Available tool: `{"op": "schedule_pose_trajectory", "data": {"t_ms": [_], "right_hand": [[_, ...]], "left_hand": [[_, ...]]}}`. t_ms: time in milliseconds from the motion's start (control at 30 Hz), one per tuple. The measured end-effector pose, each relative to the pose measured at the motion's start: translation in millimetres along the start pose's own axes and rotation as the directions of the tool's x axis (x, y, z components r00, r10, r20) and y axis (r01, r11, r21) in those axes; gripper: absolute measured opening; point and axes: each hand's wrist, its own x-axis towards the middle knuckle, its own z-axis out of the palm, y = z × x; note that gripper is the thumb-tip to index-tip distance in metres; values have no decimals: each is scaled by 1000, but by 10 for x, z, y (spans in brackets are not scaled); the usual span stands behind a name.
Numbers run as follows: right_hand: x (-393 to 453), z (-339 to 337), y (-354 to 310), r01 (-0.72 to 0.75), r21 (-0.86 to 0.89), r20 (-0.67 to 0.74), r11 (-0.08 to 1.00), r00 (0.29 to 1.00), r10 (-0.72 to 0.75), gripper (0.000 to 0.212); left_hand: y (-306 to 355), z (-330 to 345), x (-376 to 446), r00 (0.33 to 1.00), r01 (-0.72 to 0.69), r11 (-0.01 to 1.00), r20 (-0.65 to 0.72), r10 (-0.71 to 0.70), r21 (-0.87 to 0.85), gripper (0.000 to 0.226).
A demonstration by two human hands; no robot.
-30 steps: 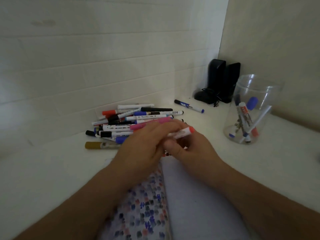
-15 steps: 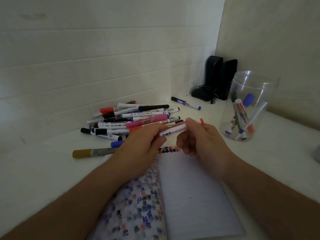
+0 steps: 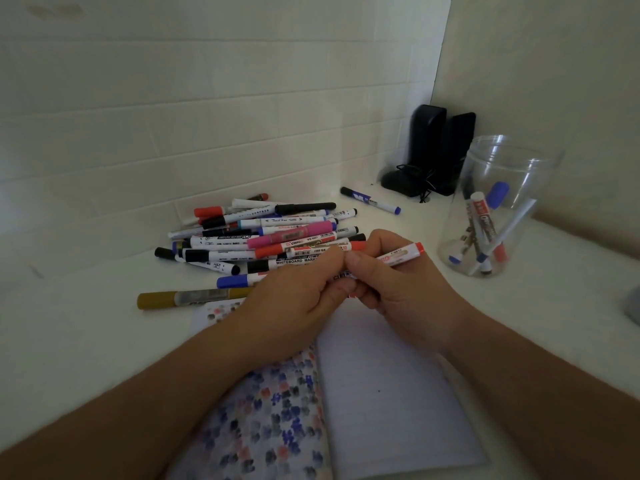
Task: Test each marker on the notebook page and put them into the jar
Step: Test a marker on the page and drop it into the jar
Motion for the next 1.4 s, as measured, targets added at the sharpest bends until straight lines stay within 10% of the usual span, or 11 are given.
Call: {"op": "schedule_pose_trajectory", "data": {"t_ms": [333,500,867,1400], "right_hand": [[-14,-137,-82,19,-105,82,994,997,-11,19],[63,-371,-284,-155,107,-99,982,981,165,31],[109,-289,26,-180,-660,-263,729,965,1,30],[128,-250,76,-258,-685,-324,682,946,32,25]], "left_hand": [[-45,-79,9,990,137,990,36,-136,-44,36],[-127,-142,-44,968,249,965,-12,-249,86,59],[-151,-58,-53,949,191,909,165,-267,370,50],[-171,-44,-46,955,182,912,154,-253,368,51]]}}
